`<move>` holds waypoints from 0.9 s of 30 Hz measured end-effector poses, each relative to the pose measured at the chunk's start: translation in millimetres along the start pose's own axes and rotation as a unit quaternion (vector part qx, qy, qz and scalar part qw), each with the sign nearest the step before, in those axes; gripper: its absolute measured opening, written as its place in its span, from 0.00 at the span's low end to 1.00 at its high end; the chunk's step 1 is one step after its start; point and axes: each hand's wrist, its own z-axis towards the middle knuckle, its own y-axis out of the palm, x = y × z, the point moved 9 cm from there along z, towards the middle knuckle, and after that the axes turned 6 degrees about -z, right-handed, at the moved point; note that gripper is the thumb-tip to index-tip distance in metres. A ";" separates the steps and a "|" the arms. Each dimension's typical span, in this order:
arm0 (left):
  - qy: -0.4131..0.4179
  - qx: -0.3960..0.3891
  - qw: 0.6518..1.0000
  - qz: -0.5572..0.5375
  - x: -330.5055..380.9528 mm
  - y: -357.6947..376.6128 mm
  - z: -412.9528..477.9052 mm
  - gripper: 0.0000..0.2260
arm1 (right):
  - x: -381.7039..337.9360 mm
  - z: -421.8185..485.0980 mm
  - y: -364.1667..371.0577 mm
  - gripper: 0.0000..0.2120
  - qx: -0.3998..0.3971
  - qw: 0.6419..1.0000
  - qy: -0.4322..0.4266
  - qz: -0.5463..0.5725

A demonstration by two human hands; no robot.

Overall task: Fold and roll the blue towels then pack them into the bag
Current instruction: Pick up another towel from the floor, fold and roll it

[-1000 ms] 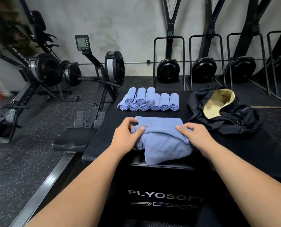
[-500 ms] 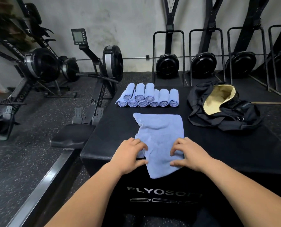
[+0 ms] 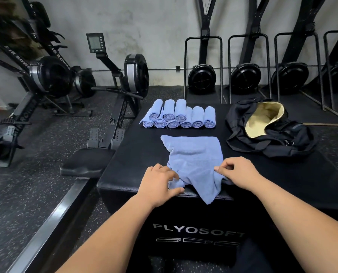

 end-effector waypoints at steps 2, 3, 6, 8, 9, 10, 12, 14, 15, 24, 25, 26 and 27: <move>-0.020 0.016 1.000 0.006 -2.4 1.6 2.7 0.11 | 0.6 -2.0 1.9 0.12 -0.003 1.000 -0.001 0.005; -0.025 0.032 0.999 -0.001 -3.9 -2.0 4.6 0.08 | 3.1 -2.5 -1.2 0.12 0.012 1.000 0.006 0.012; -0.065 0.156 0.984 -0.046 -21.8 -37.1 3.8 0.04 | 21.5 -0.4 -24.4 0.12 0.109 0.993 0.049 0.024; -0.141 0.221 0.963 -0.055 -49.3 -60.7 -1.1 0.03 | 39.0 0.7 -39.4 0.13 0.153 0.984 0.088 0.028; -0.180 0.223 0.957 -0.045 -64.0 -66.2 -2.4 0.03 | 46.5 1.3 -43.3 0.14 0.152 0.982 0.108 0.023; -0.212 0.202 0.956 -0.022 -76.0 -67.0 -2.5 0.04 | 52.1 2.8 -42.9 0.14 0.132 0.984 0.120 0.011; -0.235 0.133 0.962 0.031 -90.7 -59.4 -1.0 0.04 | 54.8 5.4 -31.4 0.14 0.065 0.991 0.116 -0.031; -0.209 0.109 0.971 0.043 -90.4 -54.3 0.1 0.07 | 48.5 5.4 -17.2 0.09 0.021 0.994 0.085 -0.064; -0.184 0.111 0.976 0.035 -84.1 -53.4 1.8 0.10 | 41.8 3.4 -12.3 0.05 0.017 0.995 0.061 -0.072; 0.095 0.016 0.995 -0.001 21.1 0.0 1.0 0.19 | -5.8 -10.7 31.9 0.22 -0.060 0.982 -0.120 -0.135; 0.093 0.010 0.996 -0.008 25.1 5.7 2.3 0.20 | -6.5 -9.8 31.5 0.21 -0.049 0.981 -0.123 -0.145; 0.088 0.011 0.996 -0.020 28.7 8.2 4.4 0.21 | -8.6 -8.7 26.3 0.17 -0.026 0.983 -0.120 -0.136; 0.080 0.021 0.996 -0.035 31.5 7.9 7.2 0.22 | -12.3 -7.5 18.6 0.11 0.002 0.988 -0.113 -0.107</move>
